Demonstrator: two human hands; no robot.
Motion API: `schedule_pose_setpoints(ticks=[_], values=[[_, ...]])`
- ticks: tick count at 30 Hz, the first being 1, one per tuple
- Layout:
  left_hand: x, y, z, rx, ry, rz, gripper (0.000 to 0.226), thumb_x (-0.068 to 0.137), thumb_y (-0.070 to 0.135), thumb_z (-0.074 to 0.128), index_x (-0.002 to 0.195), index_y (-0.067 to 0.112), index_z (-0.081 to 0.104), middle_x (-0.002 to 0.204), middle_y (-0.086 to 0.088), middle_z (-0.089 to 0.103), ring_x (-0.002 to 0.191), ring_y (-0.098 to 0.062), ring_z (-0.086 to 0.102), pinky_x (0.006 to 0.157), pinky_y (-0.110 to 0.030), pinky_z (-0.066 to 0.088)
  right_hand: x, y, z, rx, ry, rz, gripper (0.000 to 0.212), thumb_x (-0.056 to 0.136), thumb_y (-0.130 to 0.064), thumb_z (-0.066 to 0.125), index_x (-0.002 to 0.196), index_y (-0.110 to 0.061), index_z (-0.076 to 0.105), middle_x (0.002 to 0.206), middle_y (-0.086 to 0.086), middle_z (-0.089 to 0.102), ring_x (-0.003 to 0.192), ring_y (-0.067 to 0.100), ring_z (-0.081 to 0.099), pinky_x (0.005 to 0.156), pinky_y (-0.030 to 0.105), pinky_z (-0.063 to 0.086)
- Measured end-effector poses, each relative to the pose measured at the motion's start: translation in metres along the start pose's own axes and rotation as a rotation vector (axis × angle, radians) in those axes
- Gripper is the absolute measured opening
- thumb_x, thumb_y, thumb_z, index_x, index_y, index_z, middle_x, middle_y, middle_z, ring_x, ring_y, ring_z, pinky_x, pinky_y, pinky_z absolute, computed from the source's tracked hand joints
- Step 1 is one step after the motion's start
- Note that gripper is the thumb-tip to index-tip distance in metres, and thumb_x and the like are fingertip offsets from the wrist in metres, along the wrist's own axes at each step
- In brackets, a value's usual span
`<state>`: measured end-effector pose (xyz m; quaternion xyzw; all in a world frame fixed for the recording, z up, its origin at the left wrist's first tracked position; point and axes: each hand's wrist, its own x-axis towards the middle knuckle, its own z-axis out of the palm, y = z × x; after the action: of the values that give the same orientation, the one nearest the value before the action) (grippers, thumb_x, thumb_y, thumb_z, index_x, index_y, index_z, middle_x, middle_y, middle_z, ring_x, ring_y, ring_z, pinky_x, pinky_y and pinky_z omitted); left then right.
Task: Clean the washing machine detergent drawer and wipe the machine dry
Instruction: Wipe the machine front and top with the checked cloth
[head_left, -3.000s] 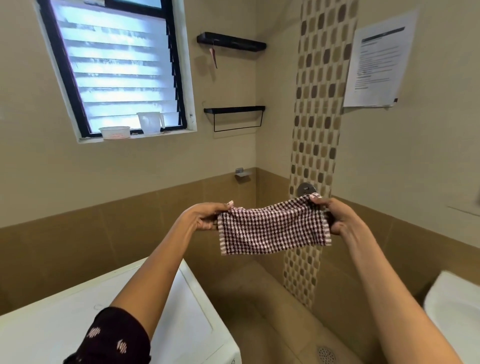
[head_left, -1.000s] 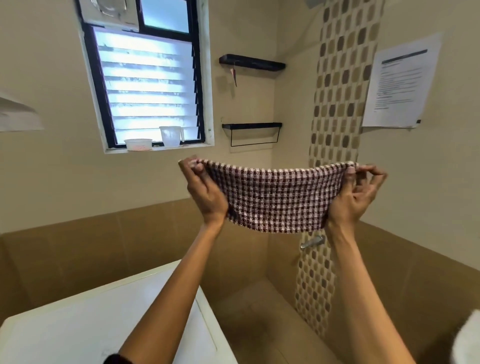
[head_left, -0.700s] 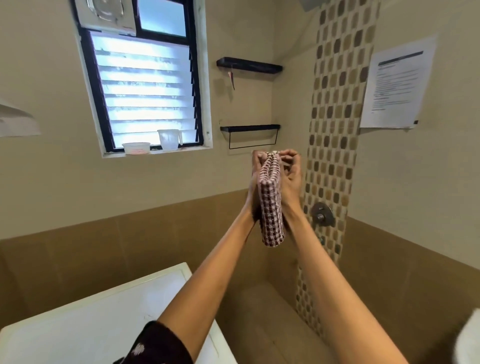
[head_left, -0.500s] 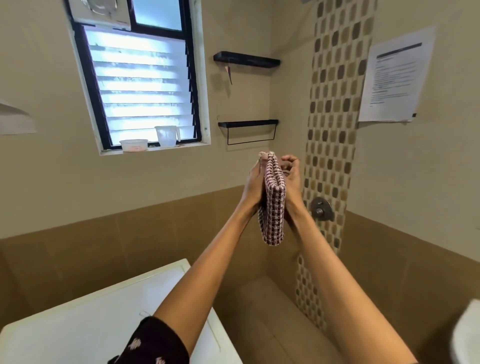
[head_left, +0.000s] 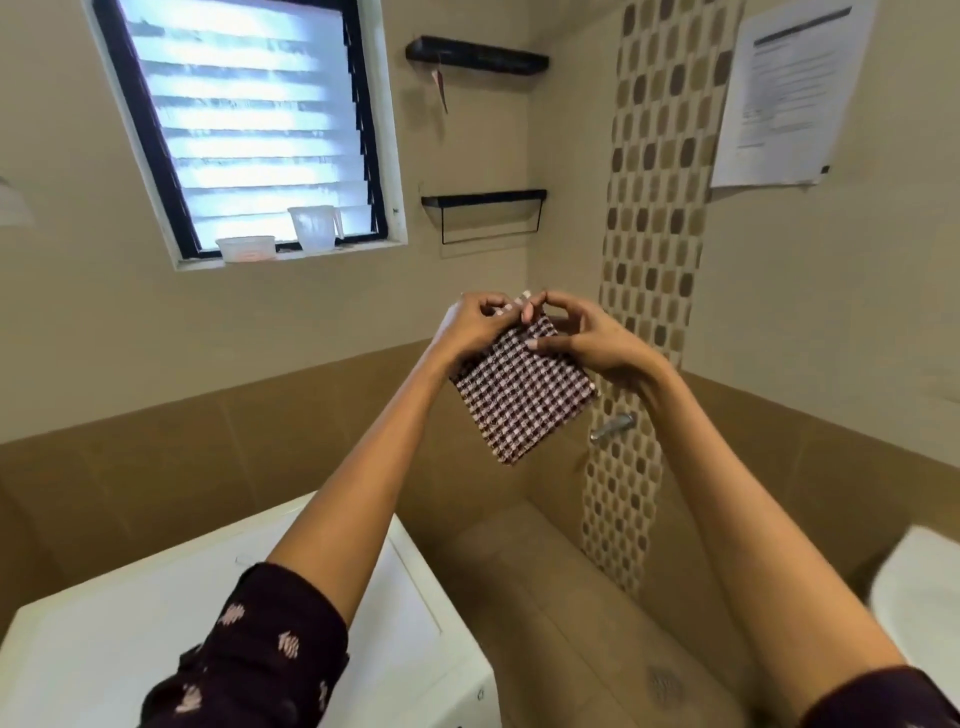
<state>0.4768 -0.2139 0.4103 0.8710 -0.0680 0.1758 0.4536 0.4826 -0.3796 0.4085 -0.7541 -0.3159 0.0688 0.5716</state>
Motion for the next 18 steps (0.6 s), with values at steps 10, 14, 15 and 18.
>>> schedule_pose_setpoints(ticks=[10, 14, 15, 18], values=[[-0.020, -0.063, 0.039, -0.898, -0.167, -0.954, 0.083, 0.083, 0.072, 0.038, 0.142, 0.014, 0.030, 0.131, -0.028, 0.044, 0.116, -0.047, 0.048, 0.076, -0.061, 0.044, -0.006, 0.035, -0.025, 0.531, 0.276, 0.137, 0.048, 0.085, 0.021, 0.037, 0.124, 0.000, 0.055, 0.111, 0.008, 0.061, 0.093, 0.017, 0.063, 0.071, 0.019, 0.057], [-0.022, -0.053, 0.068, -1.250, -0.428, -0.999, 0.085, 0.082, 0.075, 0.036, 0.140, 0.014, 0.022, 0.127, -0.039, 0.046, 0.121, -0.055, 0.040, 0.090, -0.066, 0.034, 0.002, 0.054, -0.032, 0.658, 0.507, 0.134, 0.050, 0.085, 0.020, 0.040, 0.131, 0.001, 0.047, 0.127, 0.017, 0.051, 0.092, 0.020, 0.059, 0.065, 0.020, 0.057], [-0.022, -0.046, 0.075, -1.324, -0.431, -0.949, 0.081, 0.083, 0.072, 0.039, 0.136, 0.012, 0.025, 0.124, -0.039, 0.047, 0.118, -0.053, 0.042, 0.089, -0.067, 0.037, 0.004, 0.058, -0.034, 0.672, 0.552, 0.132, 0.052, 0.086, 0.019, 0.041, 0.133, -0.001, 0.045, 0.132, 0.017, 0.049, 0.094, 0.021, 0.059, 0.062, 0.020, 0.057], [-0.011, -0.026, 0.090, -1.423, -0.192, -0.736, 0.050, 0.091, 0.043, 0.052, 0.121, 0.005, 0.037, 0.123, -0.032, 0.049, 0.117, -0.046, 0.050, 0.086, -0.056, 0.048, 0.008, 0.071, -0.041, 0.731, 0.615, 0.143, 0.059, 0.086, 0.018, 0.043, 0.139, -0.008, 0.039, 0.140, 0.016, 0.043, 0.109, 0.027, 0.056, 0.075, 0.030, 0.057]])
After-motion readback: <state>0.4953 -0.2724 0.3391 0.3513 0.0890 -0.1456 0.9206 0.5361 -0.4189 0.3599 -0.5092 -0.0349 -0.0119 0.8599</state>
